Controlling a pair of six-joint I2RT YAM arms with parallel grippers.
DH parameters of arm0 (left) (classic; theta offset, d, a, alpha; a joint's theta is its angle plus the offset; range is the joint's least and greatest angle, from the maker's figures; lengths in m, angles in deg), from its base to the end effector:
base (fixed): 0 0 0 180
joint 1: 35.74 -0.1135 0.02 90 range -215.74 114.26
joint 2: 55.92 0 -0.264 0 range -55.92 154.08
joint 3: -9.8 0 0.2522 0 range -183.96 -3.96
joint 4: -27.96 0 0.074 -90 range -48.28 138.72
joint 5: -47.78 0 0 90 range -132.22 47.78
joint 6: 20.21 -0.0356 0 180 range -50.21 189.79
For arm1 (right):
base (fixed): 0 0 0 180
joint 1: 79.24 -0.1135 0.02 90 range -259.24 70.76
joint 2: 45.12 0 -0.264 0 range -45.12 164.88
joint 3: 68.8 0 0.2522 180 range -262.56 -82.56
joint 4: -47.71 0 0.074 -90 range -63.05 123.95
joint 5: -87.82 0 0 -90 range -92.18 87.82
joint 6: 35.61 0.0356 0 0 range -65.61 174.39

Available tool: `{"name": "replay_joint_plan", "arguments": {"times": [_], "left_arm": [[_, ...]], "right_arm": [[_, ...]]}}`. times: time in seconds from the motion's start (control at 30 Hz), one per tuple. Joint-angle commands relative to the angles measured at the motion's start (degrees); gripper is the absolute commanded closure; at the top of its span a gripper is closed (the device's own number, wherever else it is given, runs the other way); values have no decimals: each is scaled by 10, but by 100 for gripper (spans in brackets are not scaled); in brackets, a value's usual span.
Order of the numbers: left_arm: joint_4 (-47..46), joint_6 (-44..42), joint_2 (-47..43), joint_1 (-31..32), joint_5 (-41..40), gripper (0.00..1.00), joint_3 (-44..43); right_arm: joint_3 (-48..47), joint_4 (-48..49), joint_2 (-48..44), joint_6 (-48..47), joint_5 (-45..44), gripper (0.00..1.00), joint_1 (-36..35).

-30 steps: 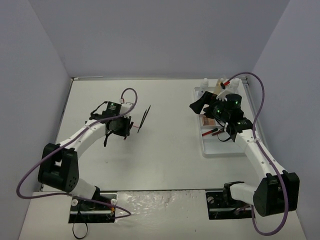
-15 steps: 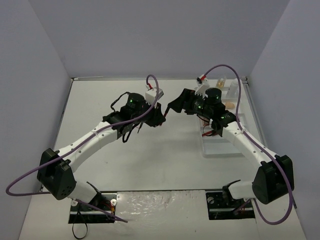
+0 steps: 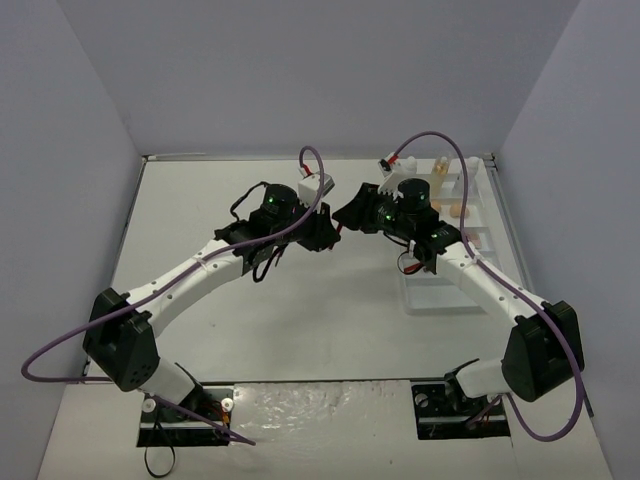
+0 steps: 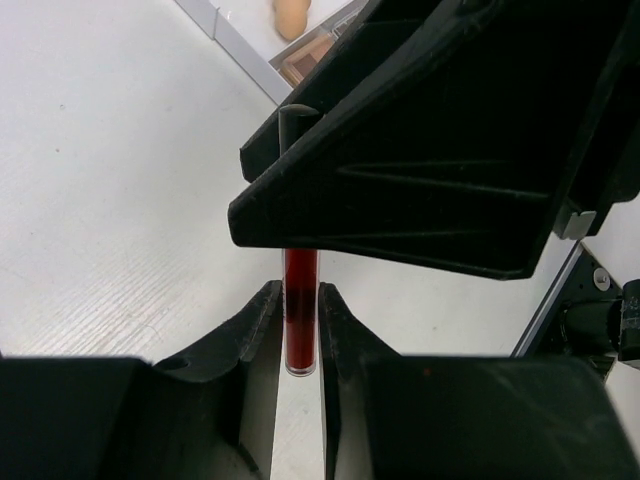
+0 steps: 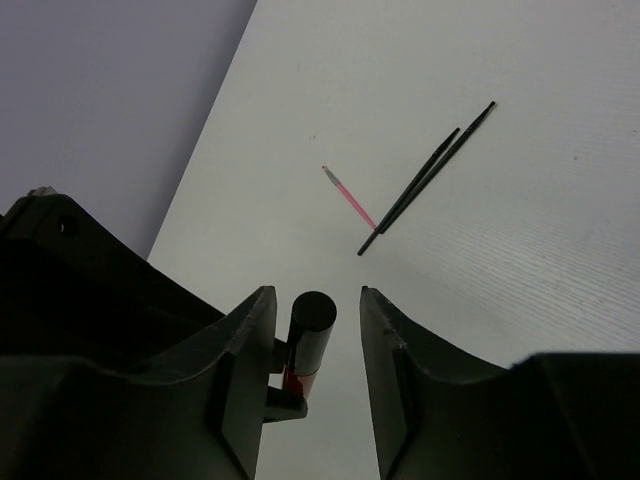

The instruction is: Organize the makeup

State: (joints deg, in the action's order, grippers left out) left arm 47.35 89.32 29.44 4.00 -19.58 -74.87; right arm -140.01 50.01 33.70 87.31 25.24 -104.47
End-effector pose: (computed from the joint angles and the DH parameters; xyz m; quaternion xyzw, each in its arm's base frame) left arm 0.2613 -0.2351 0.3369 0.2517 0.7714 -0.4176 0.4088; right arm 0.2860 0.1529 0.3293 -0.1111 0.7271 0.4711 0.4868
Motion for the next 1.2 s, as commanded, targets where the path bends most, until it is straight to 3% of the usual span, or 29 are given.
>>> {"name": "replay_joint_plan", "arguments": {"times": [0.0,0.13,0.17,0.23,0.33,0.43,0.5,0.53,0.7,1.03,1.17], "left_arm": [[-47,14,1,2,3,100,-46],[-41,17,7,2,-4,99,-49],[-38,18,7,2,-9,92,-49],[-27,17,8,2,-33,65,-46],[-3,13,4,1,-74,37,-43],[24,13,-5,-3,-132,19,-34],[39,14,-13,-6,-157,14,-27],[52,16,-20,-10,-199,9,-19],[94,59,-45,-32,-290,3,11],[161,145,-72,-106,-352,3,63],[162,163,-77,-118,-351,3,78]], "right_arm": [[-12,36,-12,-5,-19,81,-4],[-5,24,-19,-13,-39,99,-4],[-1,22,-24,-14,-48,100,-3],[9,18,-33,-10,-70,100,8],[29,5,-47,2,-92,100,37],[65,-5,-81,16,-111,100,94],[88,-12,-91,21,-118,100,122],[101,-34,-101,22,-132,100,169],[153,-61,-124,51,-164,100,251],[217,-30,-71,135,-211,100,319],[221,-19,-51,146,-218,91,328]]}}
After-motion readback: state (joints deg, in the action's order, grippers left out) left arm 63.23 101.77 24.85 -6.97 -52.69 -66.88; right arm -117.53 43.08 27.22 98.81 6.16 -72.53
